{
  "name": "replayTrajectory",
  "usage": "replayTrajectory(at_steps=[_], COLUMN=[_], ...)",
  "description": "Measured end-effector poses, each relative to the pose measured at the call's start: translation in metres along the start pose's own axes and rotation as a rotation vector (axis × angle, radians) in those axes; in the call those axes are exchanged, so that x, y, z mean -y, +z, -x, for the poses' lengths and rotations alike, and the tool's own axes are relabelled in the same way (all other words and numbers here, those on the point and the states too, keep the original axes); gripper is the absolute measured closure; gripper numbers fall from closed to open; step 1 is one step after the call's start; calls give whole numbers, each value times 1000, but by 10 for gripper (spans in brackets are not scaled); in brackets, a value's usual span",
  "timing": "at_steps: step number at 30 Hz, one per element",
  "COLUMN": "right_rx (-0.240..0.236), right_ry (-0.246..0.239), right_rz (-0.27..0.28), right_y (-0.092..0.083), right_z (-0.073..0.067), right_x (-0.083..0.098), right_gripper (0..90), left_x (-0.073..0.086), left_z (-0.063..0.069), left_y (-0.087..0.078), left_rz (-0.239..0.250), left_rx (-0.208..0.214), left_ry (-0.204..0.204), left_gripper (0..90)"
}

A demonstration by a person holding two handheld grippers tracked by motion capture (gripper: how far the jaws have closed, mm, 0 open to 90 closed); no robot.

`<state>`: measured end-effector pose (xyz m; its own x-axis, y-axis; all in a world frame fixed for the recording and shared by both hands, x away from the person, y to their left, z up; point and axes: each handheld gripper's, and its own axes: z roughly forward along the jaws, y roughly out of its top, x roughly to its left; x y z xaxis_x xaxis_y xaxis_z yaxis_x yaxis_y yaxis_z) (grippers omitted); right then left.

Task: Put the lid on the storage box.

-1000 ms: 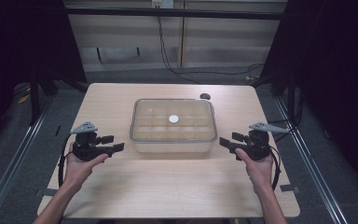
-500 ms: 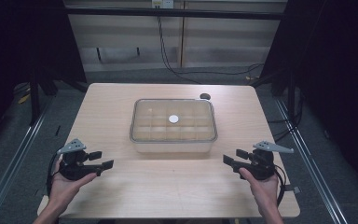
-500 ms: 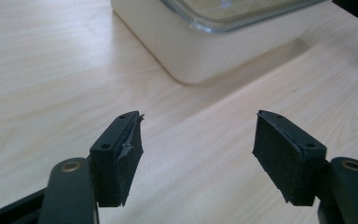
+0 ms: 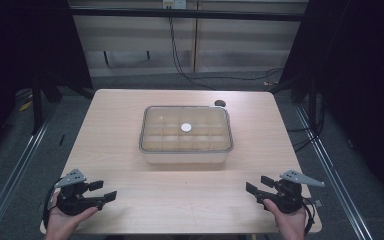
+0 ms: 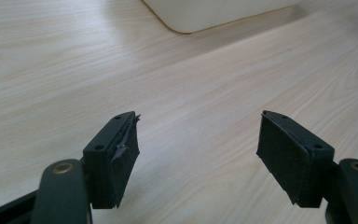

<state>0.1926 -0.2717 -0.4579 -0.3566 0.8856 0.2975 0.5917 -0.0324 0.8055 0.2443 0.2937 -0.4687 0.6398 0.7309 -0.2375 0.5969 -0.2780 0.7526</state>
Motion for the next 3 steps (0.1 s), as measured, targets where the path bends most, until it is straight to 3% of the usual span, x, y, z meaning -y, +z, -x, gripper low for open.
replayTrajectory(at_steps=[3], right_rx=[12], right_ry=[14], right_rz=[-11], right_y=[1], right_z=[4], right_x=[7], right_gripper=[278], left_x=[2], left_z=[-7], left_y=[-2], left_rz=[14], left_rx=[-13], left_ry=[-30], left_gripper=[284])
